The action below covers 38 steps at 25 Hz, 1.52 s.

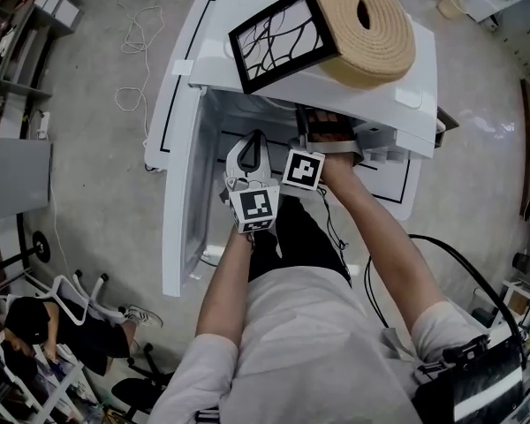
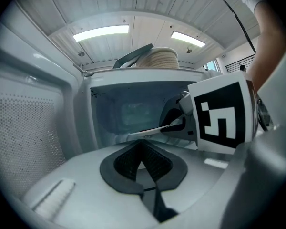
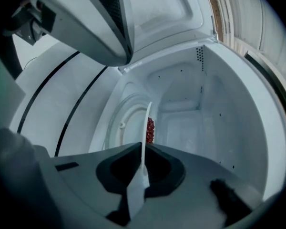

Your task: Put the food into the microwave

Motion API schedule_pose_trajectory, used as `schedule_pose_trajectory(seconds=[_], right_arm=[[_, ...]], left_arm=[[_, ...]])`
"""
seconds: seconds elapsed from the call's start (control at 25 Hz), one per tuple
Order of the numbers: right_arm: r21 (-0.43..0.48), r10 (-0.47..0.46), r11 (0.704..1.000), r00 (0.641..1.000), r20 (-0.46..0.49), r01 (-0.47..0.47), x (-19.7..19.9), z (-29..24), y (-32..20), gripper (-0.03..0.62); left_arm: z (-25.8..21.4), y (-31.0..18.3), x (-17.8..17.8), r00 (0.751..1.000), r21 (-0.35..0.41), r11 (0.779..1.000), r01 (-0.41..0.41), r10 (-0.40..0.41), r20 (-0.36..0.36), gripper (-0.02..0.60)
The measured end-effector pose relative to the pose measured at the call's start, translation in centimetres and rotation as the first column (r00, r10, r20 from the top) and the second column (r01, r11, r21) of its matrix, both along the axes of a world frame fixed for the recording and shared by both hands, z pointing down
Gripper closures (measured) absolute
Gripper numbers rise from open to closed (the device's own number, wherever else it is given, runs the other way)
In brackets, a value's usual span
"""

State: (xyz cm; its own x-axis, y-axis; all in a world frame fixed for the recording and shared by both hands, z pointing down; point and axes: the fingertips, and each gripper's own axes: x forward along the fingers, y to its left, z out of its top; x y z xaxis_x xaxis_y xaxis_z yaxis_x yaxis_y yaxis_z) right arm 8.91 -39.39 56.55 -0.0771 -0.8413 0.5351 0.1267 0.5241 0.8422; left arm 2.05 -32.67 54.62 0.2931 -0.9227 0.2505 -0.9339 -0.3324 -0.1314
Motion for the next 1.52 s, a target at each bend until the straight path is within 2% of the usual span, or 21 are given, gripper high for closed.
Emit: schedule_pose_trajectory(seconds=[0.48, 0.56, 0.64, 0.72, 0.84, 0.96, 1.08, 1.16, 1.24, 1.36, 1.4, 1.44, 1.52], right_arm=[[0.010, -0.038, 0.999, 0.999, -0.007, 0.038, -0.8, 1.0, -3.5, 0.571], [-0.031, -0.018, 0.999, 0.999, 0.026, 0.019, -0.8, 1.2, -3.3, 0.571], [-0.134, 0.030, 0.991, 0.997, 0.076, -0.020, -0.6, 2.0, -2.6, 0.518], [-0.249, 0.084, 0.967, 0.988, 0.131, -0.049, -0.7, 2.4, -1.9, 0.496], [-0.372, 0.153, 0.925, 0.969, 0.195, -0.071, -1.0, 2.3, -1.2, 0.483], [-0.466, 0.215, 0.881, 0.947, 0.240, -0.082, -1.3, 2.2, -0.5, 0.476], [-0.555, 0.283, 0.829, 0.908, 0.308, -0.070, -1.8, 1.5, 0.3, 0.462], [-0.576, 0.317, 0.815, 0.880, 0.354, -0.062, -2.1, 0.7, 0.6, 0.459], [-0.554, 0.320, 0.831, 0.859, 0.400, -0.051, -2.2, -0.5, 0.6, 0.459], [-0.459, 0.277, 0.888, 0.830, 0.485, -0.028, -2.4, -2.5, 1.0, 0.461], [-0.412, 0.252, 0.911, 0.821, 0.512, -0.023, -2.4, -3.2, 1.3, 0.475], [-0.363, 0.226, 0.932, 0.813, 0.537, -0.019, -2.4, -3.8, 1.6, 0.543], [-0.298, 0.184, 0.955, 0.797, 0.576, -0.005, -2.4, -4.5, 2.7, 0.580]], left_arm=[[0.5, -0.4, 0.2, 1.000, -0.027, 1.000, 0.016, -0.016, 0.007, 0.575], [0.7, -0.4, 0.2, 1.000, -0.032, 0.999, 0.012, -0.012, 0.008, 0.575], [1.1, -0.3, 0.0, 1.000, -0.046, 0.999, 0.014, -0.014, -0.002, 0.574], [1.4, -0.3, -0.2, 1.000, -0.064, 0.998, 0.016, -0.018, -0.017, 0.574], [1.8, -0.4, -0.4, 0.999, -0.079, 0.997, 0.013, -0.015, -0.029, 0.574], [1.8, -0.5, -0.5, 0.999, -0.087, 0.996, 0.004, -0.008, -0.041, 0.574], [1.9, -0.5, -0.5, 0.999, -0.090, 0.996, -0.005, 0.001, -0.048, 0.574], [1.7, -0.6, -0.5, 0.999, -0.086, 0.996, -0.010, 0.005, -0.051, 0.574], [1.7, -0.5, -0.4, 0.998, -0.087, 0.996, -0.012, 0.008, -0.055, 0.574], [1.1, -0.4, -0.1, 0.998, -0.069, 0.997, -0.025, 0.021, -0.063, 0.574], [1.0, -0.3, 0.0, 0.997, -0.067, 0.997, -0.029, 0.025, -0.068, 0.574], [0.9, -0.2, 0.2, 0.997, -0.066, 0.997, -0.034, 0.029, -0.074, 0.574], [0.6, 0.1, 0.5, 0.996, -0.064, 0.997, -0.044, 0.039, -0.083, 0.574]])
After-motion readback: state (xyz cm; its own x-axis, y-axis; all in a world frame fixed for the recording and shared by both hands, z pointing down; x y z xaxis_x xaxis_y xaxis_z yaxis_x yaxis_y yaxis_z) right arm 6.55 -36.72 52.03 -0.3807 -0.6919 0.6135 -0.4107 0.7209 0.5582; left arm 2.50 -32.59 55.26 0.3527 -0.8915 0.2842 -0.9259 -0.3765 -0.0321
